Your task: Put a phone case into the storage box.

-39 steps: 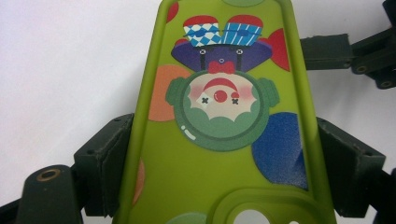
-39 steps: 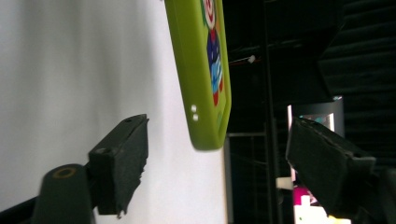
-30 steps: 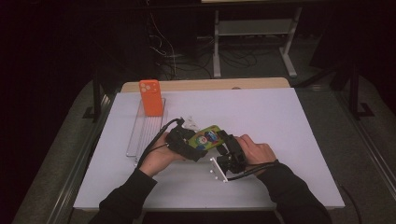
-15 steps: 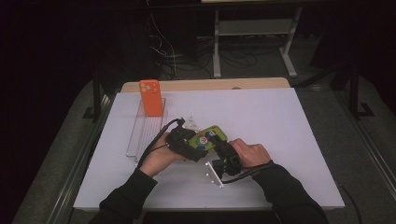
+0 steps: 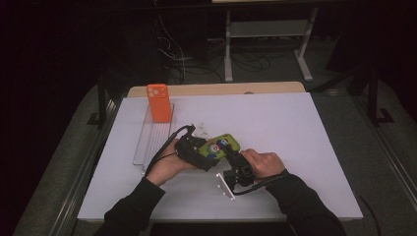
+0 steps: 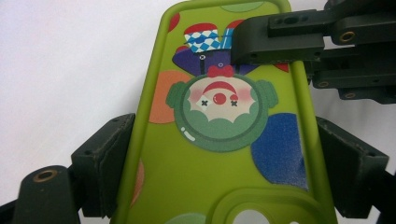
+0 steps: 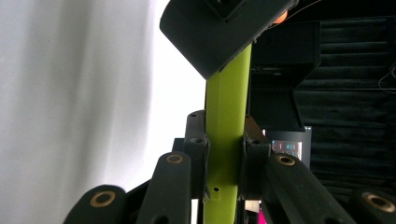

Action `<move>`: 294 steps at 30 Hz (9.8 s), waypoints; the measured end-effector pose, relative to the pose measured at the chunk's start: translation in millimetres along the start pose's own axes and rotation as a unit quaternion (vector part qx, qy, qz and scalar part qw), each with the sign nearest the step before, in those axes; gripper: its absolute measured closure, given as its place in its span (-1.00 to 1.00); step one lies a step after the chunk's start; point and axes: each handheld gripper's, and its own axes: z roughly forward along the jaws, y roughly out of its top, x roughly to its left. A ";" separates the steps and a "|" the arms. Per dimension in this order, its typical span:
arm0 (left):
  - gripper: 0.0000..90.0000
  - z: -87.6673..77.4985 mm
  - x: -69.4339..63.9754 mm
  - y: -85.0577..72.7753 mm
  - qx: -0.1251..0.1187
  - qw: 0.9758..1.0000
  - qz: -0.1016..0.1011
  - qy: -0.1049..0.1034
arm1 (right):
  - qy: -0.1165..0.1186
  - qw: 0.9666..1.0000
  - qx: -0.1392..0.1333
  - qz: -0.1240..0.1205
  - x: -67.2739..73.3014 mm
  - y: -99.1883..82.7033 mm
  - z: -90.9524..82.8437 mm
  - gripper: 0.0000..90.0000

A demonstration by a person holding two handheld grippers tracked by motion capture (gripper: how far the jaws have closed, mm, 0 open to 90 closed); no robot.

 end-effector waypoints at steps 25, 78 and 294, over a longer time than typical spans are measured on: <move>-1.00 -14.4 17.2 -5.7 -0.032 0.999 -0.024 -0.006 | 0.078 0.982 0.052 0.166 -19.3 -38.9 -0.3 0.69; -1.00 -24.9 30.3 6.5 -0.119 0.987 -0.109 0.005 | 0.247 0.687 -0.007 0.683 -52.3 -85.7 8.2 0.69; -1.00 -58.8 180.3 -20.9 -0.108 0.915 -0.253 0.294 | 0.266 0.724 0.059 0.634 -12.2 -131.7 -54.8 -1.00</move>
